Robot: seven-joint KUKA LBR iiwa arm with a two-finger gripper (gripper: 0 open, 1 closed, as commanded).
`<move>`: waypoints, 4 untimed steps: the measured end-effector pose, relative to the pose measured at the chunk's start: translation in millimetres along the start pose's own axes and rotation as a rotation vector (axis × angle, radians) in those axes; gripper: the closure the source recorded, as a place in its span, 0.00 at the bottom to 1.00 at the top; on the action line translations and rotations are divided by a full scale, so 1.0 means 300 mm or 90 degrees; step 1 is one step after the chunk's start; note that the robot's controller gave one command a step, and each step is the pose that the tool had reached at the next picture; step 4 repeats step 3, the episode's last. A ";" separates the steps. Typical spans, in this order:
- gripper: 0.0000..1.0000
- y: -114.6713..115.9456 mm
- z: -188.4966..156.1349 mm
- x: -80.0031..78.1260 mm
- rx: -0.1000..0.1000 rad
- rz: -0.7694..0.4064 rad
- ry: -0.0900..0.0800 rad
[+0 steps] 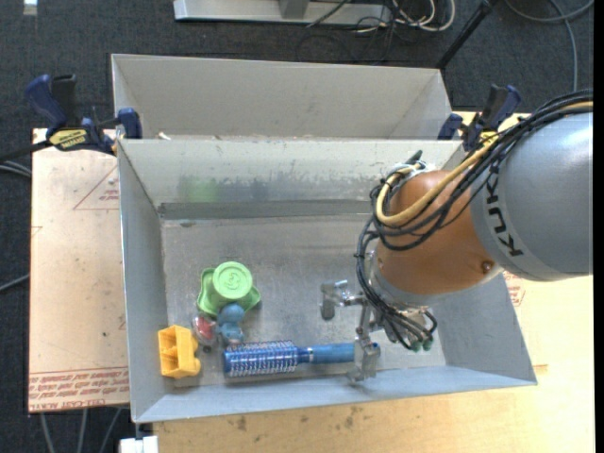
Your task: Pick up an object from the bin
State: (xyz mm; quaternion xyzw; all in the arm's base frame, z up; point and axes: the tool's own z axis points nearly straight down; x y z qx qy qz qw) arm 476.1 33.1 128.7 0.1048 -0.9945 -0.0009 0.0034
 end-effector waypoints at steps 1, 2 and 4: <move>0.00 0.022 0.187 -0.050 0.001 -0.011 -0.009; 1.00 0.022 0.183 -0.042 0.001 -0.011 -0.004; 1.00 0.034 -0.385 -0.054 0.002 -0.014 -0.010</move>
Offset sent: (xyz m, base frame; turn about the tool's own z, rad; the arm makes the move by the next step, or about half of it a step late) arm 0.0106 0.0083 -0.0546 -0.0165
